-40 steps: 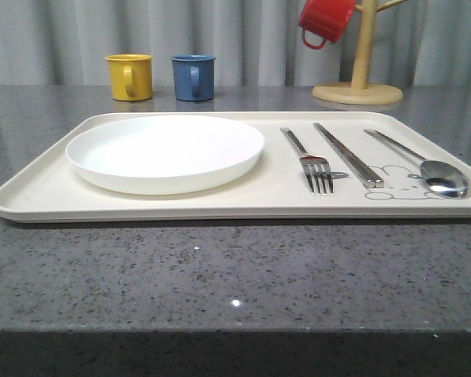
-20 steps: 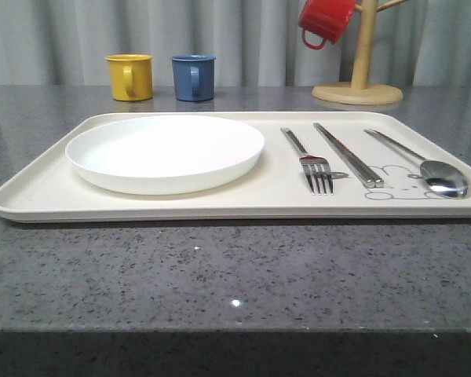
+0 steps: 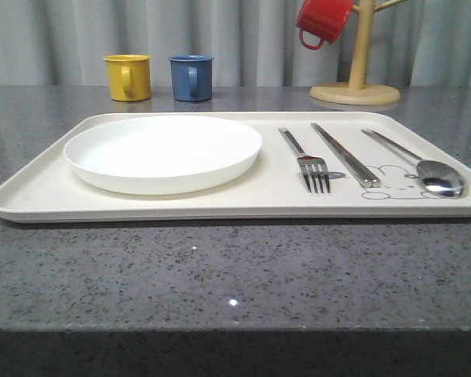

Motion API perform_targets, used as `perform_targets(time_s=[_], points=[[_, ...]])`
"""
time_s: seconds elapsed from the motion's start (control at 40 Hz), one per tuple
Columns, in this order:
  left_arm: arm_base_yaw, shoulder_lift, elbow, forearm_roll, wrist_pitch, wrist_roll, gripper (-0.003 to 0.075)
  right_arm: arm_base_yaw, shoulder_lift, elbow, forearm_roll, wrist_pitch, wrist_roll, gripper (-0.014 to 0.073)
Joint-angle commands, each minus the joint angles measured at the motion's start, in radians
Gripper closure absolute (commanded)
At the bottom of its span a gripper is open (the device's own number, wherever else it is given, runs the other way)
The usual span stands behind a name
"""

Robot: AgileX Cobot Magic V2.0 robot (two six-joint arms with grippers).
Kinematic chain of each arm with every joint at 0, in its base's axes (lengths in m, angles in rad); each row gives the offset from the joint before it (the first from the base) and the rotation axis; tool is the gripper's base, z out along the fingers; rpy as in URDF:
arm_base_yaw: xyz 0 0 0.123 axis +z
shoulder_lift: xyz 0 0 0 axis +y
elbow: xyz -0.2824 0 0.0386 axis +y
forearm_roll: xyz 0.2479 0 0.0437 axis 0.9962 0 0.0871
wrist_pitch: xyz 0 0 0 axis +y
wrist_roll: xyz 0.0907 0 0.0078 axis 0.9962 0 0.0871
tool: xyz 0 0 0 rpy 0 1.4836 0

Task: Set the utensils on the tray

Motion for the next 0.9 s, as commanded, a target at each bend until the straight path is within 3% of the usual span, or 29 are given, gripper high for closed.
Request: perform_targets(time_s=[0.0,0.874], points=[[0.001,-0.022,-0.003,-0.010,-0.086,-0.008,0.0738,-0.022,-0.018,0.036,0.007,-0.151,-0.008,0.0664],[0.001,-0.022,-0.003,-0.010,-0.086,-0.008,0.0738,-0.022,-0.017,0.056,0.001,-0.145,-0.008,0.0664]])
